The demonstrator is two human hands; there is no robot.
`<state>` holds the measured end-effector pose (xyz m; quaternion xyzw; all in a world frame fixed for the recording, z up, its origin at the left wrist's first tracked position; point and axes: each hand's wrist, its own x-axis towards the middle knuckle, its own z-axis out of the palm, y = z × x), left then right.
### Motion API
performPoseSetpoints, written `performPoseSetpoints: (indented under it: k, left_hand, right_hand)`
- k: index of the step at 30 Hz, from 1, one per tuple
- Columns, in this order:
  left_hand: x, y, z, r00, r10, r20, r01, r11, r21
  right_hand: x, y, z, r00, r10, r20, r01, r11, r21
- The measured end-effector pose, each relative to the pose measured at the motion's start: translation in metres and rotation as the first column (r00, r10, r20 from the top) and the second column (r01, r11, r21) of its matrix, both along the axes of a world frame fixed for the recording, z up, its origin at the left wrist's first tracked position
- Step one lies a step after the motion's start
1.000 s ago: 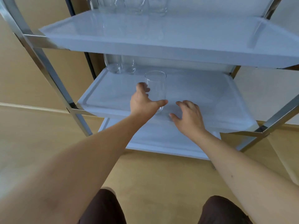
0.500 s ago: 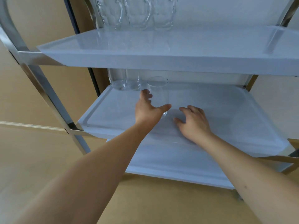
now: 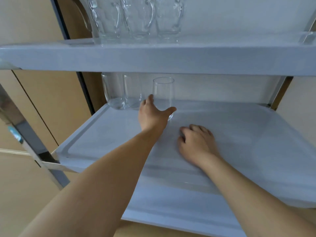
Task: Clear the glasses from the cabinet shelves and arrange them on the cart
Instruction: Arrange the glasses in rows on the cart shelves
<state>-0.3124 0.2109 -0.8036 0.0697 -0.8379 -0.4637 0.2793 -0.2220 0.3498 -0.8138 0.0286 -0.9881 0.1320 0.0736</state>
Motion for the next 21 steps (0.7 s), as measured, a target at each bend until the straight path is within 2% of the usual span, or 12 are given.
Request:
performPoseSetpoints:
  k: [12,21]
  left_hand:
    - [-0.043,0.012,0.001,0.986,0.161,-0.031,-0.161,0.987,0.003]
    - [-0.049,0.013,0.003,0.988,0.147,-0.039,-0.147,0.989,0.004]
  right_hand:
    - [-0.003,0.001,-0.005,1.000,0.004,-0.022,-0.005,1.000,-0.024]
    - [-0.004,0.002,-0.004,1.000,0.014,-0.020,-0.015,1.000,-0.009]
